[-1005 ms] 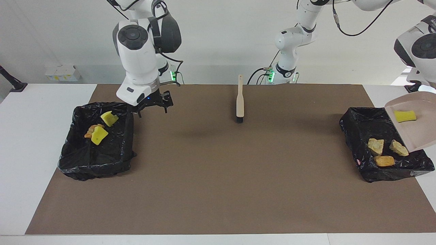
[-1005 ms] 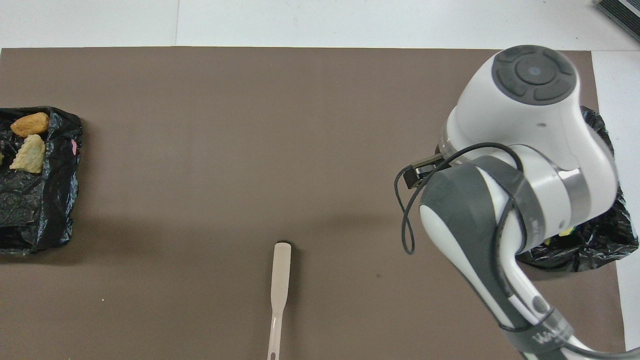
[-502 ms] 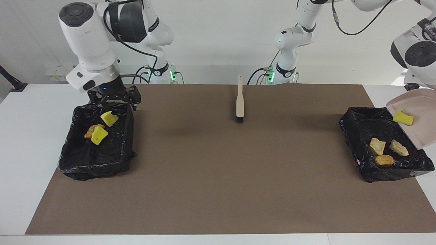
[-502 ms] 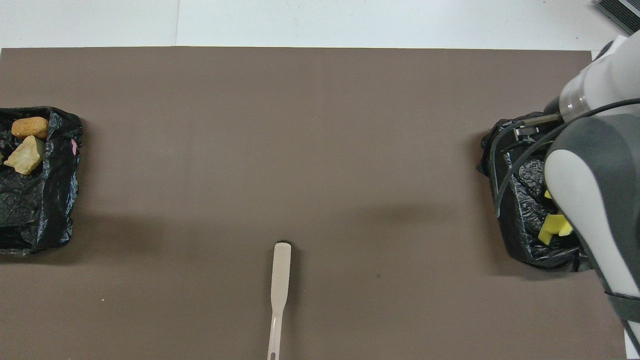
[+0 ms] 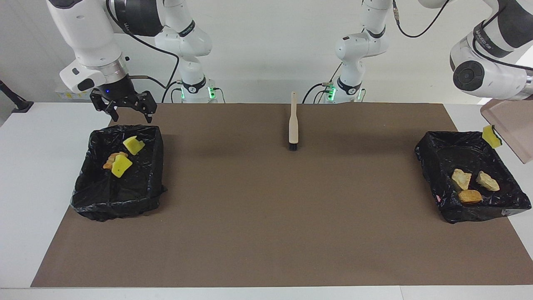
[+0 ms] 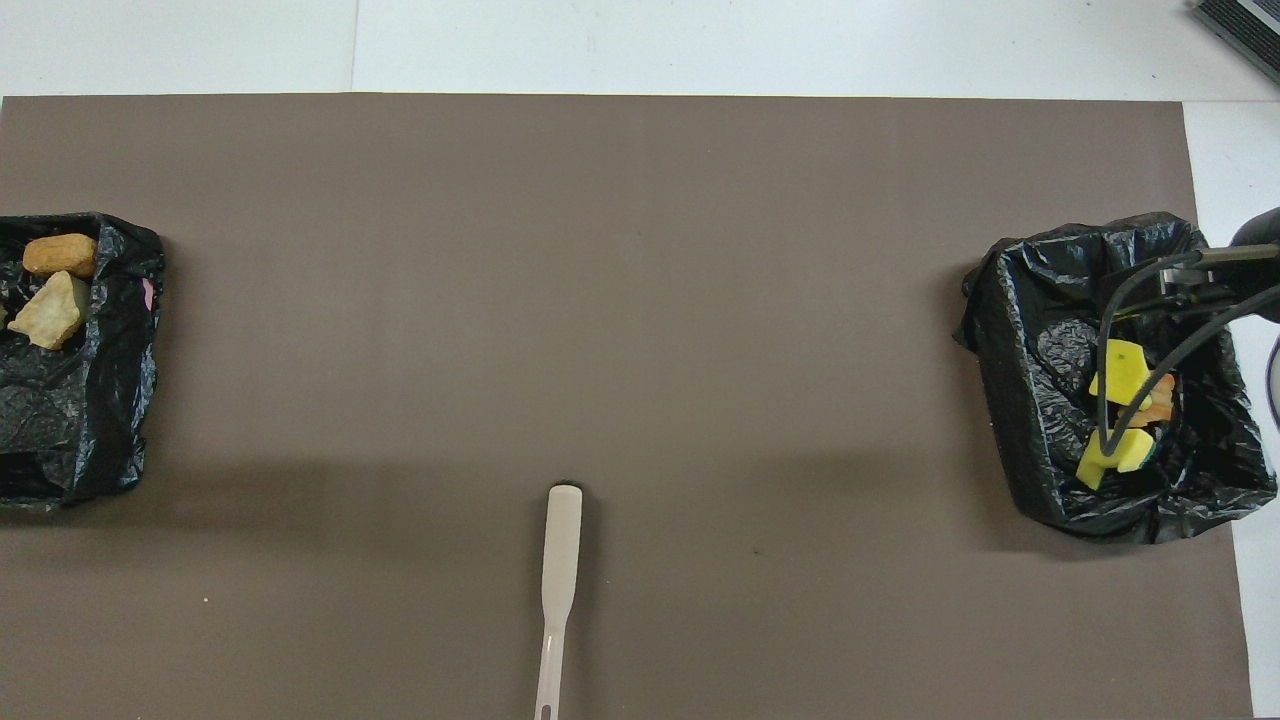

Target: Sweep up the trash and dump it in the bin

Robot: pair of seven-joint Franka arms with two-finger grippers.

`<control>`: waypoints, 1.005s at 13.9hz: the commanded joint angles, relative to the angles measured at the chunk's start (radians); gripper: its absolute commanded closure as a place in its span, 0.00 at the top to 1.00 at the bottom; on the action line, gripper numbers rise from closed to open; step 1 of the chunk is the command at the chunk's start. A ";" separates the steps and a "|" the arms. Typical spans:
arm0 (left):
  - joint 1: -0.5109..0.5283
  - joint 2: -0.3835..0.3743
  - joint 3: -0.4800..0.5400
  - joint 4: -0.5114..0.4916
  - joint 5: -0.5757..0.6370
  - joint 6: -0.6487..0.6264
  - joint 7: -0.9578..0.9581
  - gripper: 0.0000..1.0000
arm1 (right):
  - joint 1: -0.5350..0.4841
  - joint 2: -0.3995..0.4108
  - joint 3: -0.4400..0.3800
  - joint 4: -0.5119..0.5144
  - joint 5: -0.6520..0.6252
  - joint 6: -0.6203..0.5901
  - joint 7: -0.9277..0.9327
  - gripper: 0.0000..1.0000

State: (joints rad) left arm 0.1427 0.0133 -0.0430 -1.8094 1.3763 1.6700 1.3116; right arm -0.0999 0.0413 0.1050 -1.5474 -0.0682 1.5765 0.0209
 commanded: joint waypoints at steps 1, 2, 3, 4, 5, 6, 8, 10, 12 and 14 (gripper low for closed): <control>-0.029 -0.048 0.003 0.011 0.006 -0.023 -0.008 0.00 | -0.012 -0.032 0.001 -0.033 0.054 -0.003 0.011 1.00; -0.037 -0.050 -0.003 0.008 -0.038 -0.021 -0.015 0.00 | 0.011 -0.038 -0.023 -0.037 0.056 0.005 0.020 1.00; -0.050 -0.049 -0.003 0.013 -0.119 -0.018 -0.032 0.00 | 0.043 -0.038 -0.060 -0.037 0.056 0.011 0.021 1.00; -0.058 -0.046 -0.003 0.016 -0.214 -0.009 -0.063 0.00 | 0.055 -0.038 -0.077 -0.037 0.056 0.014 0.021 1.00; -0.063 -0.046 -0.005 0.016 -0.299 -0.006 -0.122 0.00 | 0.051 -0.040 -0.077 -0.040 0.056 0.014 0.021 1.00; -0.083 -0.046 -0.005 0.015 -0.378 -0.006 -0.171 0.00 | 0.051 -0.040 -0.076 -0.039 0.056 0.022 0.021 1.00; -0.087 -0.044 -0.005 0.016 -0.584 0.019 -0.259 0.00 | 0.055 -0.040 -0.074 -0.039 0.057 0.056 0.021 1.00; -0.101 -0.033 -0.005 0.004 -0.757 0.036 -0.403 0.00 | 0.054 -0.038 -0.076 -0.039 0.083 0.059 0.021 1.00; -0.181 0.003 -0.005 0.001 -0.844 0.036 -0.570 0.00 | 0.048 -0.038 -0.076 -0.039 0.087 0.056 0.021 1.00; -0.245 0.036 -0.005 -0.008 -0.948 0.042 -0.751 0.00 | 0.040 -0.040 -0.076 -0.040 0.087 0.048 0.021 1.00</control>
State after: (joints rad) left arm -0.0340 0.0220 -0.0636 -1.8091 0.4957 1.6950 0.7092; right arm -0.0523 0.0275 0.0340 -1.5541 -0.0036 1.6119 0.0226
